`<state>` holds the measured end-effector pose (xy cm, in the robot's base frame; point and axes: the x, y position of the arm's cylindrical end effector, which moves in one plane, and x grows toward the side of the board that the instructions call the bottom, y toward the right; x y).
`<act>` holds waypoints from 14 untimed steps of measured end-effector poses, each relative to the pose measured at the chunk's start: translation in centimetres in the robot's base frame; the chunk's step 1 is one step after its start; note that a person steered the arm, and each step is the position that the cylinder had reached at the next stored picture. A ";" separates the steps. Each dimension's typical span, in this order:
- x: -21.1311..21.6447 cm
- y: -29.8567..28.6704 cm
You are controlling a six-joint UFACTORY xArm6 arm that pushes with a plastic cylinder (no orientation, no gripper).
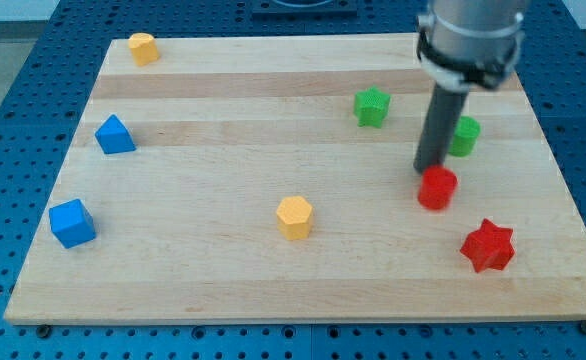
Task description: Drag the yellow hexagon close to the yellow heart
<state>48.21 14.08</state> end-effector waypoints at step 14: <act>1.6 -22.7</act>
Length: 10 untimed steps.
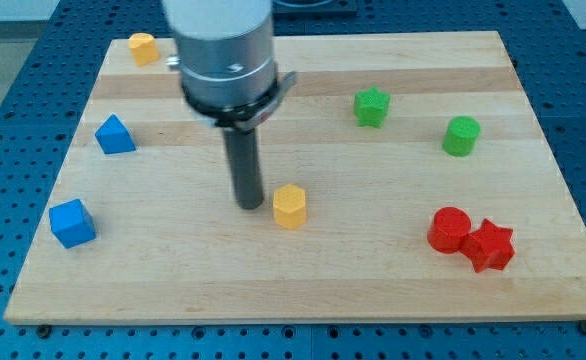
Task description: Drag the yellow hexagon close to the yellow heart
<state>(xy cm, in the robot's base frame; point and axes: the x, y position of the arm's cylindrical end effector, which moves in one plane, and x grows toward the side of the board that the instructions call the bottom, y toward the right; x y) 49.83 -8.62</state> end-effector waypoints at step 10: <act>-18.1 7.3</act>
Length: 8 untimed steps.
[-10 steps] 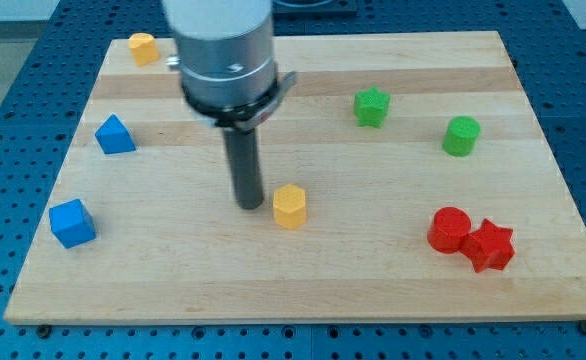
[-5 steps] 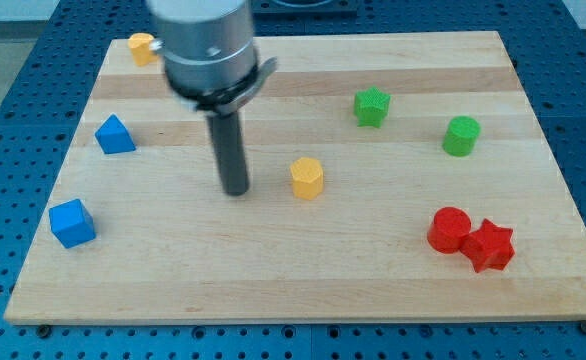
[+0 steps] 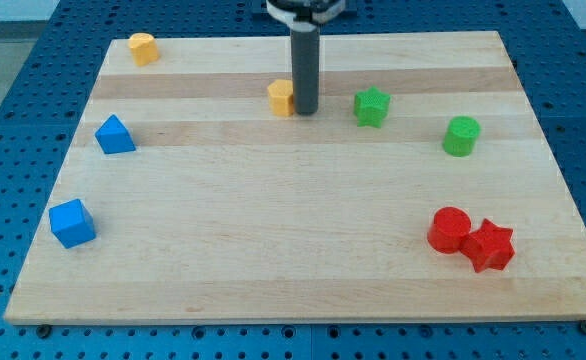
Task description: Drag the yellow hexagon close to the yellow heart
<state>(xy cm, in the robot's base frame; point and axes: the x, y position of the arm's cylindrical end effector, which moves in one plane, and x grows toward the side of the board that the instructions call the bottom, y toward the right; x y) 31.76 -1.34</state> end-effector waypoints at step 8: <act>11.9 -16.8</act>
<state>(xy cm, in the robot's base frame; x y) 43.66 -18.11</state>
